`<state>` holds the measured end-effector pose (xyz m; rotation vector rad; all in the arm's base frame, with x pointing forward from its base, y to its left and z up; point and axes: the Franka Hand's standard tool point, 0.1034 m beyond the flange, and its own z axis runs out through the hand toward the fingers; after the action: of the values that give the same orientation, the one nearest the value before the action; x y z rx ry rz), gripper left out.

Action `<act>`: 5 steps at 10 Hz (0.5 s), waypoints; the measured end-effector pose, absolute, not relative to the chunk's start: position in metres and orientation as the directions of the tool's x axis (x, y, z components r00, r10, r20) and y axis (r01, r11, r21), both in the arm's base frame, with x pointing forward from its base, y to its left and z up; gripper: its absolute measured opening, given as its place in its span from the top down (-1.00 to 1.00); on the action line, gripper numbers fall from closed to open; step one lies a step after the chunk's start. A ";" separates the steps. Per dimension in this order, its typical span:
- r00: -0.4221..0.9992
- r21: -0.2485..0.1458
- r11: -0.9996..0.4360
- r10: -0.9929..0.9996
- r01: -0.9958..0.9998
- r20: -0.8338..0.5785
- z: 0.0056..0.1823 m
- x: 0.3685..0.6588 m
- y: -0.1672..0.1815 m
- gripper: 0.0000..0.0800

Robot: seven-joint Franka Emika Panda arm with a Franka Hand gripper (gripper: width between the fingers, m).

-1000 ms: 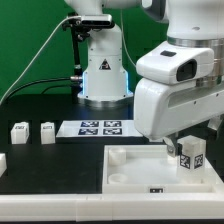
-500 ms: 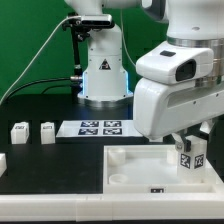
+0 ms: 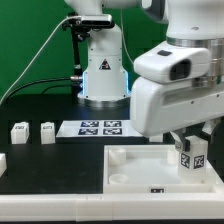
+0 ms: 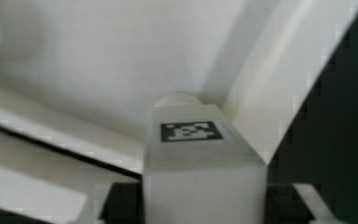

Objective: Assemble one leg

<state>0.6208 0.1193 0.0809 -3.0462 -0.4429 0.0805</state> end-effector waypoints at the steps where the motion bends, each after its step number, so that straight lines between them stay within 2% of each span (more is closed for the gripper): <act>1: 0.991 -0.061 -0.990 0.129 0.126 -0.039 0.081 0.619 0.120 0.27; 4: 0.968 -0.050 -0.967 -0.246 -0.249 -0.059 0.081 0.620 0.119 0.27; 5: 0.948 -0.041 -0.948 -0.312 -0.315 -0.063 0.082 0.620 0.116 0.27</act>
Offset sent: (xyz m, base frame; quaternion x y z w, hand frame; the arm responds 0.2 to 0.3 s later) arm -0.0004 -0.0017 0.0055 -0.0039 -0.0013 0.3461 0.9382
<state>0.6197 0.1157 0.0816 -3.0509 0.4919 0.0858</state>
